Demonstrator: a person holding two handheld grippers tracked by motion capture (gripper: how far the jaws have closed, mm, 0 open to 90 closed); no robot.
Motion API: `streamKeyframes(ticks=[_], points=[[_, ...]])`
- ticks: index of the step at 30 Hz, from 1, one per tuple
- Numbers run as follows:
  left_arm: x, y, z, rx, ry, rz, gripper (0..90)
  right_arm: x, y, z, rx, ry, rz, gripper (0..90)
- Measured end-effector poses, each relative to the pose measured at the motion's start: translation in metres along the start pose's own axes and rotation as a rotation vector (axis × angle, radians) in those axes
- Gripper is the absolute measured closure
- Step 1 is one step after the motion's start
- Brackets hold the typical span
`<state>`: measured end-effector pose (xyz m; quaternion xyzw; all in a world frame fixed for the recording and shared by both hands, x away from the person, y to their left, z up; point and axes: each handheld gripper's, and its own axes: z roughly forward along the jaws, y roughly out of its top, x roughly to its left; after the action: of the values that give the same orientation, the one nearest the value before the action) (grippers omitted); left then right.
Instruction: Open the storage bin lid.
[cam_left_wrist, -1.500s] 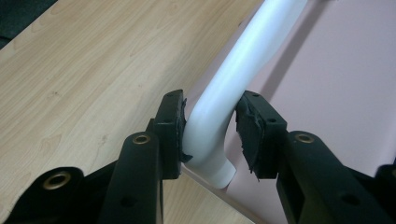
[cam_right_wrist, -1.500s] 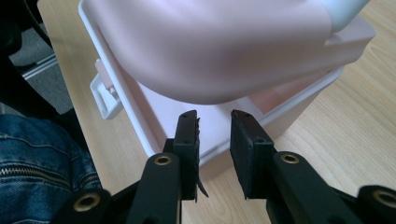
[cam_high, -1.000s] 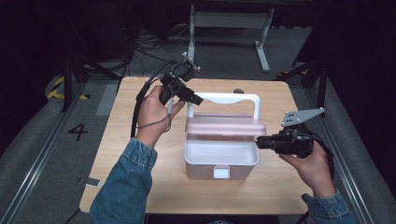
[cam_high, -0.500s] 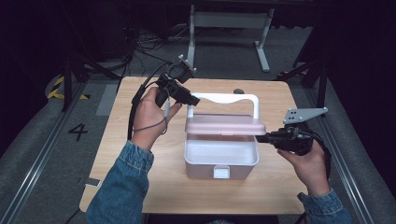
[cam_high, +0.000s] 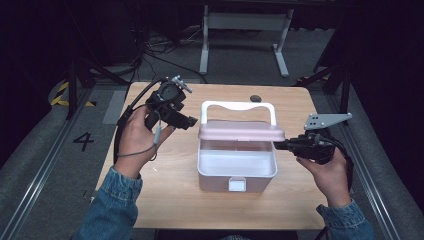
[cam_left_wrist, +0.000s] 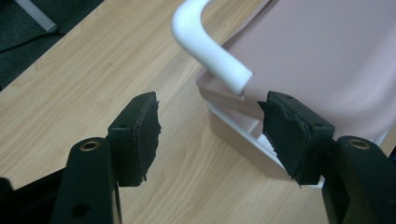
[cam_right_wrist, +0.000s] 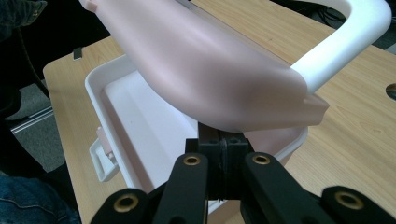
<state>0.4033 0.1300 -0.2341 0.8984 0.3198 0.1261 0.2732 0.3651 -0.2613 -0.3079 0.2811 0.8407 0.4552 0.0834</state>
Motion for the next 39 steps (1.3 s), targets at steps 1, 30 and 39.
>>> streamKeyframes(ticks=[1, 30, 39], points=[[0.000, -0.003, -0.001, 0.003, 0.001, 0.009, 36.2, 0.000, 0.000, 0.000, -0.004, 0.000, 0.003, 89.9], [-0.041, -0.001, 0.025, -0.041, -0.041, 0.243, 38.1, -0.007, 0.007, -0.006, -0.036, 0.014, 0.038, 88.4], [-0.043, 0.004, 0.026, -0.102, -0.023, 0.252, 42.6, -0.008, 0.007, -0.006, -0.040, 0.014, 0.041, 86.9]])
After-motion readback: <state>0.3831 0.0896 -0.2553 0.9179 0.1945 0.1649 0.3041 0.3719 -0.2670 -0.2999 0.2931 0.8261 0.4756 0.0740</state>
